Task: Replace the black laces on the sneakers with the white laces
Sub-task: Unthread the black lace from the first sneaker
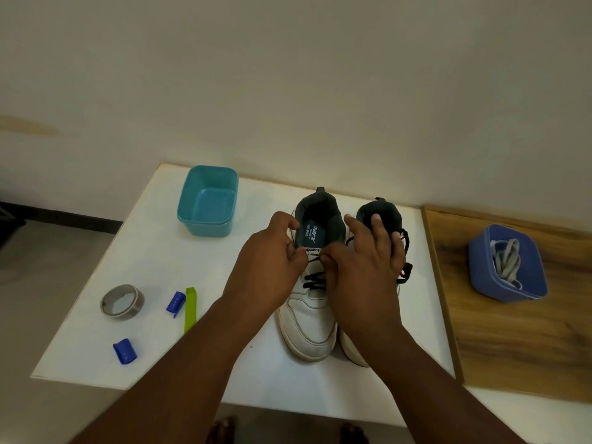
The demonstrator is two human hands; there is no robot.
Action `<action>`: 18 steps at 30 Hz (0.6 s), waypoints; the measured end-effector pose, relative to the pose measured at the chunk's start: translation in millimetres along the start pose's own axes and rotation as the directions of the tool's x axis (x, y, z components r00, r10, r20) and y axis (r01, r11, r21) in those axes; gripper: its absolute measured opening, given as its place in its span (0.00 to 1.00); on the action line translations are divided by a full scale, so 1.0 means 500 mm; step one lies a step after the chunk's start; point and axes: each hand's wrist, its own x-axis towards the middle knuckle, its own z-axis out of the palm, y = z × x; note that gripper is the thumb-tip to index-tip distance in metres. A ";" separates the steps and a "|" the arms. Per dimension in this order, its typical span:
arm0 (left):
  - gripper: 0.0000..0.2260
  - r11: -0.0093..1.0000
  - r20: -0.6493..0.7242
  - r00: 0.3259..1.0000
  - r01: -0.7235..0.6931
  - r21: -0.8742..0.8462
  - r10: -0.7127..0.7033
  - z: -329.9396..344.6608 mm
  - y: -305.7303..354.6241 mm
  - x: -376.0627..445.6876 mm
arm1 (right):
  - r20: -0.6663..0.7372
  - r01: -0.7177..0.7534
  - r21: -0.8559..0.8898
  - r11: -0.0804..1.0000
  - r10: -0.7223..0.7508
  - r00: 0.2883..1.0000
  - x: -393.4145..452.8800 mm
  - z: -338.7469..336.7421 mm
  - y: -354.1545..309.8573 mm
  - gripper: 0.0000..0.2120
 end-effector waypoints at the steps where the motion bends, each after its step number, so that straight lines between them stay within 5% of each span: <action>1: 0.16 1.000 -0.001 1.000 0.004 -0.001 -0.004 0.000 -0.002 0.000 | -0.026 -0.010 0.033 0.999 0.011 1.000 0.001 0.000 -0.005 0.04; 4: 0.16 1.000 -0.008 1.000 -0.009 0.010 0.009 0.001 -0.001 -0.003 | -0.174 -0.064 0.349 0.935 0.132 0.976 0.012 -0.025 -0.011 0.08; 7: 0.20 0.990 -0.045 0.994 -0.097 0.102 0.102 0.004 -0.002 -0.005 | -0.170 -0.036 0.812 0.583 0.294 0.941 0.030 -0.080 -0.008 0.10; 9: 0.17 0.962 -0.005 0.989 -0.141 0.232 0.146 0.008 0.002 -0.007 | -0.114 -0.054 0.915 0.399 0.385 0.916 0.035 -0.105 0.000 0.11; 14: 0.14 0.881 0.162 0.980 -0.178 0.439 0.117 0.033 0.007 -0.017 | -0.224 -0.180 0.773 0.609 0.527 0.820 0.035 -0.102 0.022 0.18; 18: 0.13 0.888 0.161 0.984 -0.138 0.438 0.074 0.023 0.016 -0.012 | -0.041 -0.359 0.478 0.801 0.429 0.902 0.026 -0.087 0.048 0.10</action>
